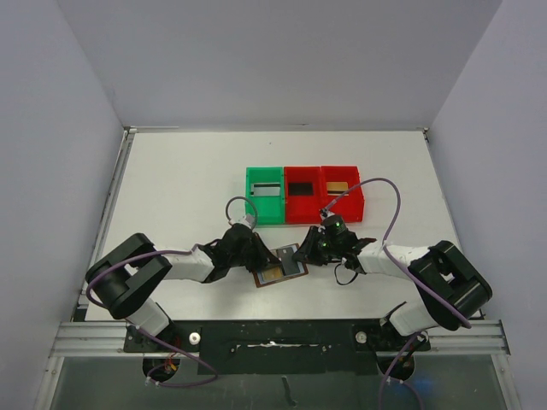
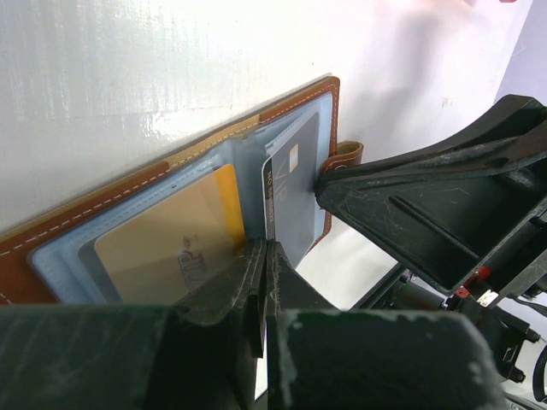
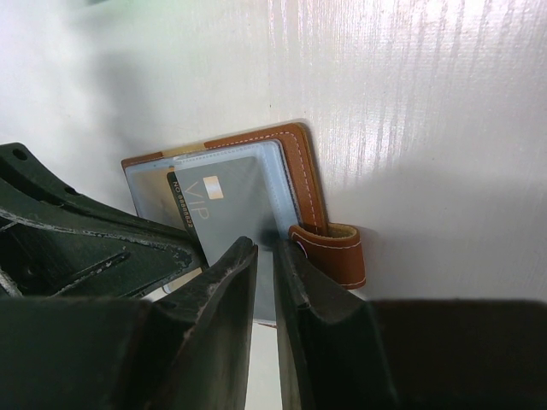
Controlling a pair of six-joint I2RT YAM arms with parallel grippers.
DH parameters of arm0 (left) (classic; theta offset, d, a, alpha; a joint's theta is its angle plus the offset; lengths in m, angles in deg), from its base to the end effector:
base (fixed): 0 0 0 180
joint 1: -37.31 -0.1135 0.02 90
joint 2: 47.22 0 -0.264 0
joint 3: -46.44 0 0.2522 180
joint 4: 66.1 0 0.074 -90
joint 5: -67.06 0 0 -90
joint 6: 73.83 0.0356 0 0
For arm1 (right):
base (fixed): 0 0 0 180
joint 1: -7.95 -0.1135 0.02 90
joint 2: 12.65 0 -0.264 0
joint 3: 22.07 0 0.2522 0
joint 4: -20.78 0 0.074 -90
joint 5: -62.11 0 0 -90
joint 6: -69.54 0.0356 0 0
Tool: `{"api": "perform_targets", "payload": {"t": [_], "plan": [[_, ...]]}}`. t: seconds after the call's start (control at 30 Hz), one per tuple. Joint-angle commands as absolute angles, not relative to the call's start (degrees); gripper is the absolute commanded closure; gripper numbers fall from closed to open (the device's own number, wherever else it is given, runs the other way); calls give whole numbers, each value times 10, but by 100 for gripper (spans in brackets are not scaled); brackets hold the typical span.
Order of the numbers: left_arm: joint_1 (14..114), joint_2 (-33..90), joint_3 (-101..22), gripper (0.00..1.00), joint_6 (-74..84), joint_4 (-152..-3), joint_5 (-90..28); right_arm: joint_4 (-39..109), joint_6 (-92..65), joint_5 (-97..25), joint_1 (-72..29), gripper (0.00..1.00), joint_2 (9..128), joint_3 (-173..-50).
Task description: Take the credit cards out of the card holder
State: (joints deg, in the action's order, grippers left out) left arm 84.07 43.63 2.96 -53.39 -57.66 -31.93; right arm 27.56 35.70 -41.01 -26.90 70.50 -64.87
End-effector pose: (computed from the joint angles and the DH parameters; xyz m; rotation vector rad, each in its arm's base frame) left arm 0.1875 -0.2075 0.1233 -0.4119 2.5291 -1.1454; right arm 0.2044 0.1521 0.1327 0.3675 2.5919 0.9431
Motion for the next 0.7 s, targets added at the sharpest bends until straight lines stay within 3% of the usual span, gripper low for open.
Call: {"api": "perform_targets", "payload": {"t": [0.0, 0.67], "plan": [[837, 421, 37, 100, -539, -542, -330, 334, 344, -377, -267, 82, 718, -647], [831, 384, 60, 100, -535, -565, -329, 312, 328, -410, -267, 78, 718, -659]]}}
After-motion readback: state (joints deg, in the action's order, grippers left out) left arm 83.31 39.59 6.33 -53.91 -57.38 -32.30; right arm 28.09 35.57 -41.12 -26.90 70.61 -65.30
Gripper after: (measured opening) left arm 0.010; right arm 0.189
